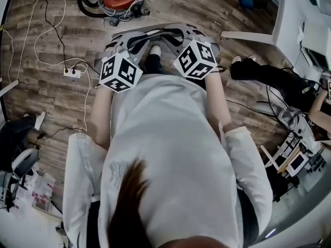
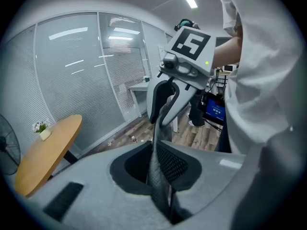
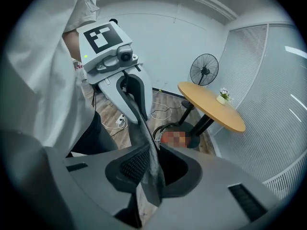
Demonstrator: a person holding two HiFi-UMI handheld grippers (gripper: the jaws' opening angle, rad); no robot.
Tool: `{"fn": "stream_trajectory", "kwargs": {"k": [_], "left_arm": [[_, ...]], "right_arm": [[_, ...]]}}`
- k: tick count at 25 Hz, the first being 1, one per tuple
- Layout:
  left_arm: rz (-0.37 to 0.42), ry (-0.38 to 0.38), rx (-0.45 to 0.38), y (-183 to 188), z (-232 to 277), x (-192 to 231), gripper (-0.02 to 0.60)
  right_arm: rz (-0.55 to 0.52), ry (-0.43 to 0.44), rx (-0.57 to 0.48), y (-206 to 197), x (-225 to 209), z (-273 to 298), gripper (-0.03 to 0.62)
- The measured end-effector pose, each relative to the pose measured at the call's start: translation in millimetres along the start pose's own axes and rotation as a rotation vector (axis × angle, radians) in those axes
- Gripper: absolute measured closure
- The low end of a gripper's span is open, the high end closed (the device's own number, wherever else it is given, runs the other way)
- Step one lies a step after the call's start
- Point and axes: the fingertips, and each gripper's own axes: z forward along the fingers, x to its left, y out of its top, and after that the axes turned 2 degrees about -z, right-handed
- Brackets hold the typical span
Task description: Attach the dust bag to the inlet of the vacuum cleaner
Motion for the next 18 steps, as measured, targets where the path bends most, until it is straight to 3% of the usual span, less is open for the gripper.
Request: {"fn": "stream_trajectory", "kwargs": {"k": [5,11,18], "left_arm": [[-0.026,0.036,0.019,4.1,23.0,10.4,0.540],[-0.039,0.015,0.039,-7.1,38.4,25.3,0.538],[-0.061,-0.010,0.003,-12.2,37.3,57.1,0.538]], "right_arm": [[0.014,0.024,-0.009,-17.4,-18.3,6.7,0.525],[0.046,0.048,0.002,-26.0,-29.3,25.9,0.528],[0.131,0.018,0.001,-12.0,-53.0,40.0,0.517]]}}
